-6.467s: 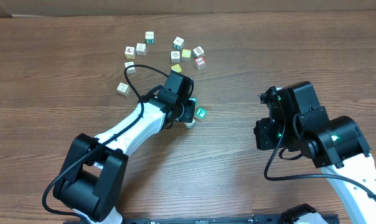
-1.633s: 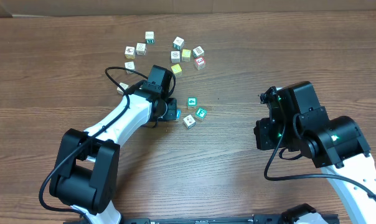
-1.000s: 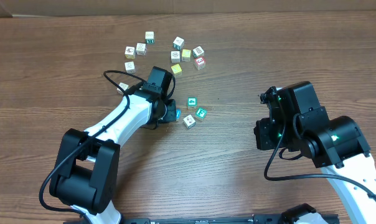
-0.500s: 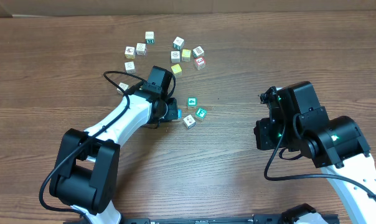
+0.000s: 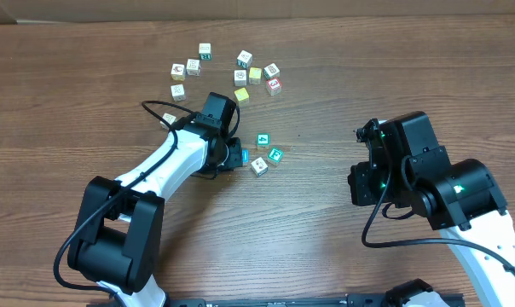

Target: Form a circle

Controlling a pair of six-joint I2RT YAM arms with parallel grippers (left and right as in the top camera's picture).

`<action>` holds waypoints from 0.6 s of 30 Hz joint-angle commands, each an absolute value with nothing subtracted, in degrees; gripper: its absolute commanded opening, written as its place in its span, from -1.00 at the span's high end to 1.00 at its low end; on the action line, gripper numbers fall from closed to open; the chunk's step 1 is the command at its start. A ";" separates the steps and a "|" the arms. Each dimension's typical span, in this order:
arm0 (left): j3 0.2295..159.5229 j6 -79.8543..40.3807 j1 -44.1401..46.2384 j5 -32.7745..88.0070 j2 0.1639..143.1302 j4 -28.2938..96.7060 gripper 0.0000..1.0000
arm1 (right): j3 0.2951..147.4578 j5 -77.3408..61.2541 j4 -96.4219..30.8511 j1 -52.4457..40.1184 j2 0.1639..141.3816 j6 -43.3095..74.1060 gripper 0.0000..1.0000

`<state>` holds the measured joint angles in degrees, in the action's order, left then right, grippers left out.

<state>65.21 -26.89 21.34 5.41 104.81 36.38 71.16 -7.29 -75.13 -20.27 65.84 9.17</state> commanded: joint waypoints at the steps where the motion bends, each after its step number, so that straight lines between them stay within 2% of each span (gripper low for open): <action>1: 64.86 -27.51 21.54 6.11 105.67 35.57 0.91 | 72.51 -7.57 -75.11 -20.01 64.77 8.91 0.93; 18: 64.84 -28.80 21.56 8.71 106.83 31.66 0.92 | 72.51 -7.57 -75.11 -20.01 64.77 8.91 0.93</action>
